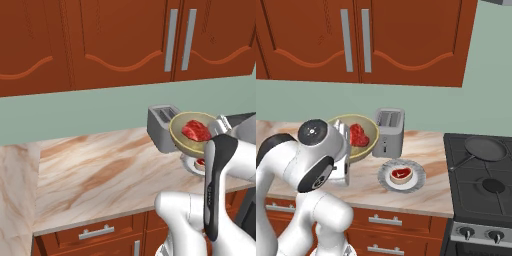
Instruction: Place one of the steaks on the plate and the other in the bowl. Then place the bowl in the fridge.
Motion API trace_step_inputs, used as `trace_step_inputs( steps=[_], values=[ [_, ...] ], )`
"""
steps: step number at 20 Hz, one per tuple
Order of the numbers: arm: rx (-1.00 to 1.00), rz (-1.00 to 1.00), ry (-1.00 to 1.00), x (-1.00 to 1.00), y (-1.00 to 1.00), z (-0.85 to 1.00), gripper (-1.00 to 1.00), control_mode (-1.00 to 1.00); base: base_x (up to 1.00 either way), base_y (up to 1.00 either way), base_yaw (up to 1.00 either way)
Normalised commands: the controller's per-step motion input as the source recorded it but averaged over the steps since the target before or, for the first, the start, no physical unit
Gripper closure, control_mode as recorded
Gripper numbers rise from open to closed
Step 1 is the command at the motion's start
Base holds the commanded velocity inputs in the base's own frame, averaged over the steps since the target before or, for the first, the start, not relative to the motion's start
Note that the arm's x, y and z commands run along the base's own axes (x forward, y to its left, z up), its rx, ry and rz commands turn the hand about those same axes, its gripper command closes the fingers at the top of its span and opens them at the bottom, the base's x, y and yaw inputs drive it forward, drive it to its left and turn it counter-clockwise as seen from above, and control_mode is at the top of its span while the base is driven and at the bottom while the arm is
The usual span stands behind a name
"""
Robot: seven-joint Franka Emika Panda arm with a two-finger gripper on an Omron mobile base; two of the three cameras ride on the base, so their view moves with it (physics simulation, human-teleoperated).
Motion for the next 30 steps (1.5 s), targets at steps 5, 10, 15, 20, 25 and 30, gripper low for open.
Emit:
trace_step_inputs(
  steps=[5,10,15,20,25,30],
  values=[
    [0.1,-0.1,-0.06,-0.4,0.21,0.03,1.0,-1.0,0.0,0.0,0.0],
    [0.0,-0.11,-0.03,-0.33,0.04,0.02,1.0,-1.0,0.0,0.0,0.0],
    [0.0,-0.07,-0.11,-0.38,0.17,0.05,1.0,-1.0,0.0,0.0,0.0],
    [0.0,0.0,-0.17,-0.46,0.14,0.05,1.0,-1.0,0.0,0.0,0.0],
    [0.0,-0.01,-0.04,-0.18,0.0,0.0,1.0,1.0,-0.75,-0.02,-0.15],
    [0.0,0.0,0.0,0.0,0.0,0.0,1.0,1.0,-0.13,-0.16,-0.7]
  ],
)
